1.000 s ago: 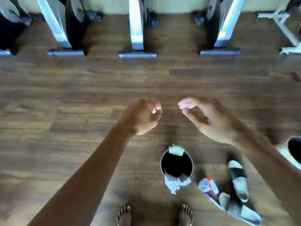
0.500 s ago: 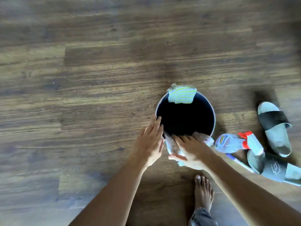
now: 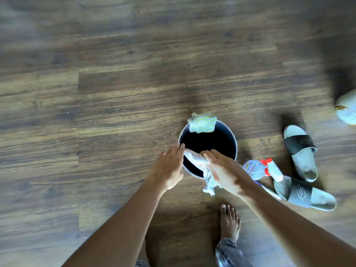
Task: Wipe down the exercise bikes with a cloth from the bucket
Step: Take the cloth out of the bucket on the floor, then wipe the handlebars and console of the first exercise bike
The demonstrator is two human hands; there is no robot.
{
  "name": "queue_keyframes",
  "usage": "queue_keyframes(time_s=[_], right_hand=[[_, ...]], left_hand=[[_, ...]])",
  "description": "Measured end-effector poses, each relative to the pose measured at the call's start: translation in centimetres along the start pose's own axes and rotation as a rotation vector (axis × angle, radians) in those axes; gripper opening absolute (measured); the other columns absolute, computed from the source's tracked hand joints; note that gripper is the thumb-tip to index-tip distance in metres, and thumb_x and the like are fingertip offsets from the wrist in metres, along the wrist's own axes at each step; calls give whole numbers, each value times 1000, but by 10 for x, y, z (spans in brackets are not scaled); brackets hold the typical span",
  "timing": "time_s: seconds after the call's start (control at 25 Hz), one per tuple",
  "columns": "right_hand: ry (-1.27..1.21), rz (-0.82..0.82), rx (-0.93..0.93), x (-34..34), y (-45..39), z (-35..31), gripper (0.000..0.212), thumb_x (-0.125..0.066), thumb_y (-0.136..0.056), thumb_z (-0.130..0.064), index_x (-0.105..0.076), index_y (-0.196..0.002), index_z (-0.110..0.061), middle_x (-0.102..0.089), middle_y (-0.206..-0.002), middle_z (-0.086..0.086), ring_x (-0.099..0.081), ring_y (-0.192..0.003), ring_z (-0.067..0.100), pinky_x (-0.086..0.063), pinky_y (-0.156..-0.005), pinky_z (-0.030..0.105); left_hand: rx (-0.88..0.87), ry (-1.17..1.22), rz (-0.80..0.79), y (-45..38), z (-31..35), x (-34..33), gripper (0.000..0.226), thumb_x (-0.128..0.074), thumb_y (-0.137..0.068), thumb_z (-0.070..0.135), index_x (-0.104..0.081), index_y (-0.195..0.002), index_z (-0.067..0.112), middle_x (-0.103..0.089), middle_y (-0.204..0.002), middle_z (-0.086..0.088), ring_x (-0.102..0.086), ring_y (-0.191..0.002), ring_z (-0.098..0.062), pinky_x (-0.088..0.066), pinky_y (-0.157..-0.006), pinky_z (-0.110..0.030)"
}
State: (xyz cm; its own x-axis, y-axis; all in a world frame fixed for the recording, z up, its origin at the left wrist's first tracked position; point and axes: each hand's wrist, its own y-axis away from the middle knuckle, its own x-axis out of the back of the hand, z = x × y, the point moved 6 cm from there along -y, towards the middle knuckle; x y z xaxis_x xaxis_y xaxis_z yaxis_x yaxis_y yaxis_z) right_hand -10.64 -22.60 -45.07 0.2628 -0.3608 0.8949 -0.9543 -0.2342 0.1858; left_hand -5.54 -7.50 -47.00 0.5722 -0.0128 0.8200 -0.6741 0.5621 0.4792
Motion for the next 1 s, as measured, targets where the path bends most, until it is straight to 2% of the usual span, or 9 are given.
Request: queue_keyframes(time_s=[0.08, 0.16, 0.32, 0.44, 0.56, 0.64, 0.76, 0.88, 1.0], right_hand=[[-37, 4, -54, 56, -16, -20, 32, -46, -96, -21, -55, -123, -7, -60, -100, 8, -65, -77, 38, -49, -55, 41], [-74, 12, -79, 120, -37, -43, 24, -50, -102, -25, -54, -116, -6, -65, -101, 13, -65, -83, 39, -51, -65, 46], [-112, 89, -97, 262, -79, -102, 27, -49, -103, -38, -48, -98, -11, -63, -82, 14, -61, -72, 39, -50, -64, 48], [-81, 203, -148, 376, -104, -149, 32, -48, -102, -45, -47, -94, -14, -66, -84, 17, -64, -75, 40, -50, -63, 45], [-24, 264, -244, 475, -128, -173, 33, -40, -100, -55, -33, -90, -24, -67, -89, 15, -64, -81, 39, -46, -64, 40], [14, 281, -300, 537, -151, -174, 34, -40, -100, -57, -35, -91, -24, -68, -92, 15, -65, -87, 40, -44, -66, 39], [24, 365, -366, 632, -192, -152, 39, -41, -100, -57, -48, -100, -19, -68, -100, 18, -65, -95, 43, -47, -73, 42], [61, 436, -476, 720, -239, -105, 45, -41, -102, -55, -51, -116, -13, -64, -107, 26, -61, -101, 48, -45, -78, 45], [93, 461, -542, 804, -294, -47, 48, -38, -104, -54, -51, -123, -12, -63, -110, 26, -60, -104, 48, -47, -84, 47]], left_hand=[[0, 5, 42, 13, 5, 67, 64, -47, -100, 12, -21, -159, 9, -37, -158, -10, -40, -142, -27, -33, -115, -37], [-1, -10, 86, 25, 6, 144, 57, -48, -98, 13, -33, -153, 11, -49, -147, -9, -48, -133, -29, -37, -111, -38], [-33, -48, 221, 54, 6, 310, 49, -49, -94, 11, -46, -143, 13, -60, -131, -10, -55, -123, -30, -41, -105, -40], [-71, -59, 324, 77, 12, 442, 46, -48, -96, 15, -50, -142, 15, -61, -133, -8, -56, -125, -30, -41, -103, -38], [-109, -99, 395, 78, 25, 560, 40, -48, -97, 16, -54, -136, 15, -63, -132, -8, -58, -122, -30, -40, -101, -36], [-148, -131, 408, 61, 37, 634, 36, -49, -96, 16, -57, -131, 13, -64, -130, -10, -59, -120, -32, -42, -99, -37], [-203, -163, 420, 6, 63, 734, 32, -49, -95, 17, -60, -125, 13, -67, -124, -11, -62, -114, -35, -50, -96, -40], [-268, -180, 419, -65, 96, 822, 28, -49, -94, 18, -62, -119, 15, -69, -118, -8, -65, -109, -32, -53, -92, -43], [-343, -272, 429, -147, 133, 907, 28, -49, -97, 19, -61, -122, 14, -66, -121, -9, -63, -106, -30, -53, -90, -45]])
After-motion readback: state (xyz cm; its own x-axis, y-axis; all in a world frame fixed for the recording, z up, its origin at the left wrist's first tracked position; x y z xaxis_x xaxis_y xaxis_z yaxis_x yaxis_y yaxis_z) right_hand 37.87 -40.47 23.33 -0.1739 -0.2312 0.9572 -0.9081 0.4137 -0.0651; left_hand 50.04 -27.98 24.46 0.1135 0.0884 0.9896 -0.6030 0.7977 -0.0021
